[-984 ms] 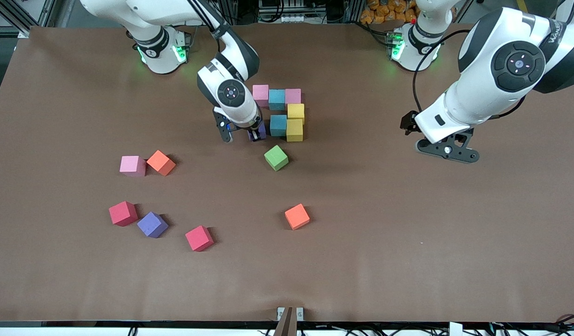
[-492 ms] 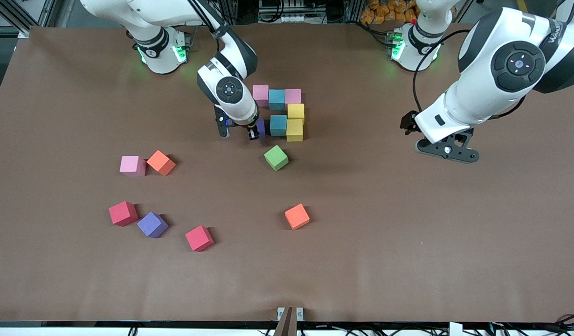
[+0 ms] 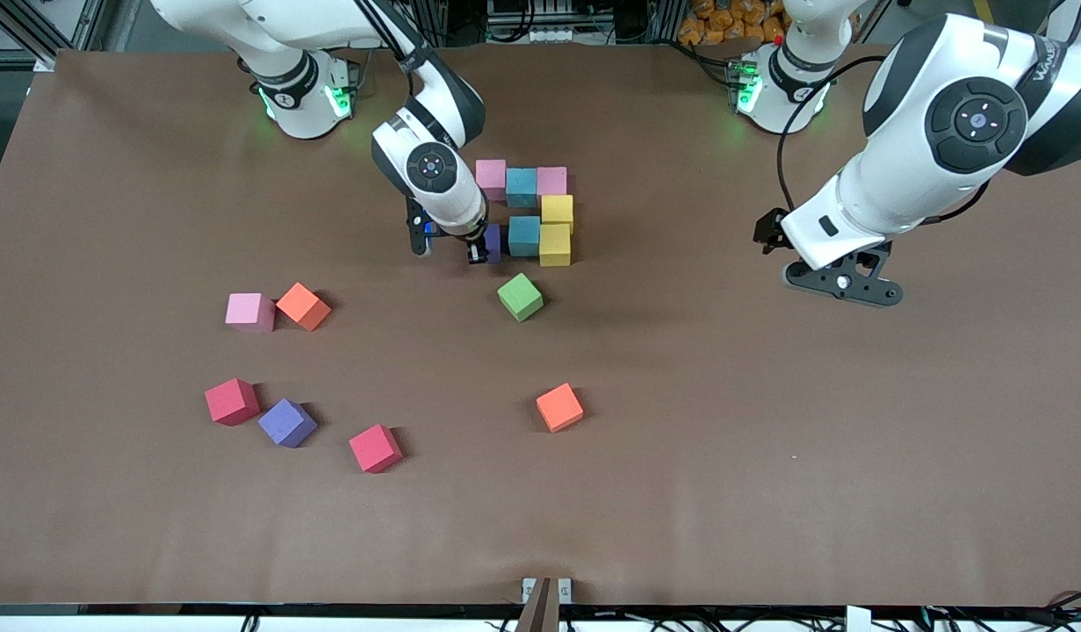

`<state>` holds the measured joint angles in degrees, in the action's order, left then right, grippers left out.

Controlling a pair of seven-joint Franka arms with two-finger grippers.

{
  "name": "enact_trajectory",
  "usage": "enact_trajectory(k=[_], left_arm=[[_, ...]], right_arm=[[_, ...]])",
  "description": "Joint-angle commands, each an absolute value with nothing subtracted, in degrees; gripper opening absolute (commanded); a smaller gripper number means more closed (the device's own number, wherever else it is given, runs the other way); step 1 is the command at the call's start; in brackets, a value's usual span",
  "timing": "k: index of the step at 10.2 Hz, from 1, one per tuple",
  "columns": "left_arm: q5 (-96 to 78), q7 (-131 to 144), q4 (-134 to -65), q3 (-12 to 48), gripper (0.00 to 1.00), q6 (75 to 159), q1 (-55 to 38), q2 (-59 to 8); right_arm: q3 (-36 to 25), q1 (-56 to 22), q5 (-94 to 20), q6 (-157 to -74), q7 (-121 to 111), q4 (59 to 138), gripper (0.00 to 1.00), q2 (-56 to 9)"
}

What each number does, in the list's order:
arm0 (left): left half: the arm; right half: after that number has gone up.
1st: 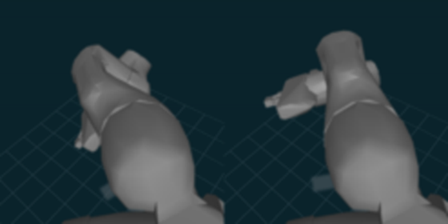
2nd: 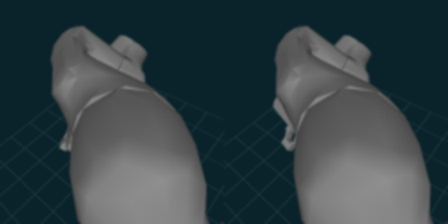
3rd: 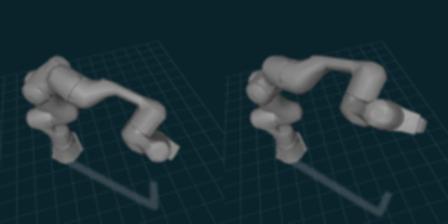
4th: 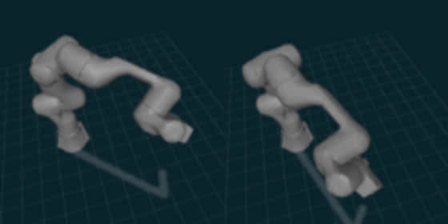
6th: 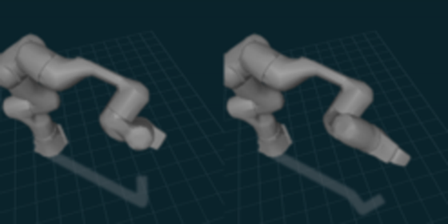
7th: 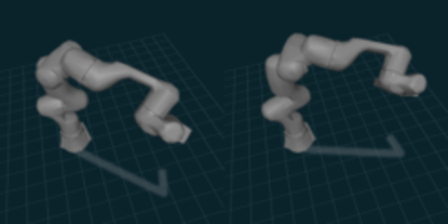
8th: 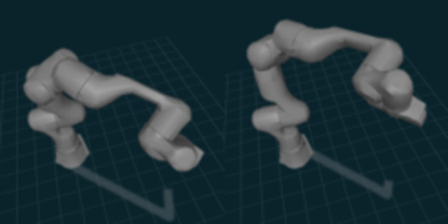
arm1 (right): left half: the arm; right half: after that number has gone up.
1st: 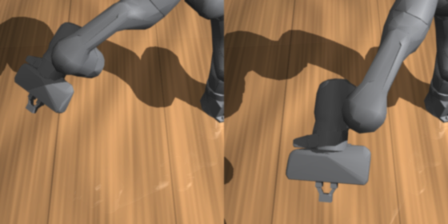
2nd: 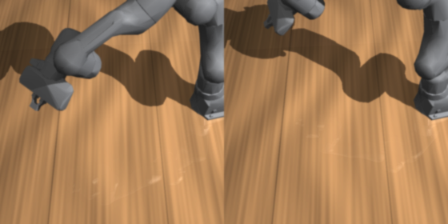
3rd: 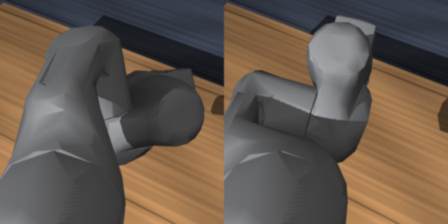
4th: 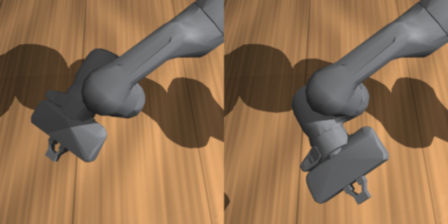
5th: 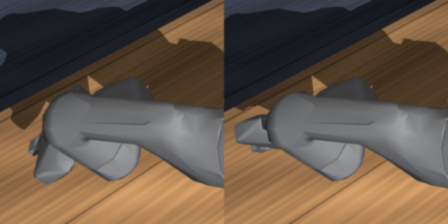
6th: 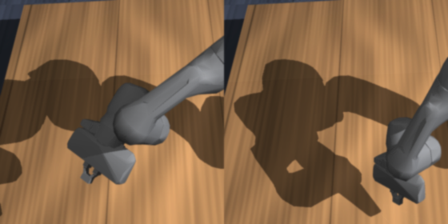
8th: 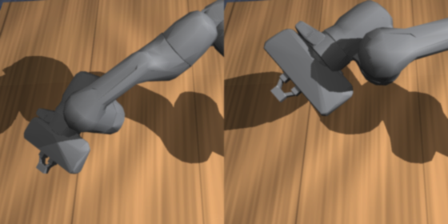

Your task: Form number 2 with 11 blocks

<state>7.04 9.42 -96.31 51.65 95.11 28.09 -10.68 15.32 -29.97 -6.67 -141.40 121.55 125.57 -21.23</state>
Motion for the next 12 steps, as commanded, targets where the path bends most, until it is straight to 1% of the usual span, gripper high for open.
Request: enact_trajectory(k=[1,4,6,8,10,11,12], left_arm=[[5.5,9.6,-96.2,52.2,1.0,101.5,27.9,-12.8],[6.1,9.4,-96.2,52.2,1.0,106.3,24.3,-17.4],[7.5,9.5,-96.2,52.1,1.0,108.3,20.6,-18.4],[9.3,9.8,-96.2,52.0,1.0,115.5,17.1,-21.0],[13.2,11.1,-96.3,51.2,1.0,121.9,12.9,-25.0],[14.3,14.1,-96.3,48.2,1.0,126.2,8.4,-27.1],[15.0,19.5,-96.3,44.2,1.0,129.3,2.7,-27.9]], right_arm=[[16.8,-29.4,-7.6,-143.0,123.7,127.3,0.0,-19.7],[16.8,-29.2,-7.6,-143.5,123.7,127.1,0.0,-19.7],[16.9,-29.0,-7.6,-143.9,123.7,127.1,0.0,-19.9],[17.0,-29.0,-7.6,-144.6,123.8,127.1,0.0,-20.0],[17.2,-29.0,-7.6,-145.3,124.5,127.1,0.0,-20.1],[17.3,-29.0,-7.6,-145.5,124.5,127.1,0.0,-20.4],[17.4,-29.0,-7.6,-145.5,124.6,127.1,0.0,-20.5]])
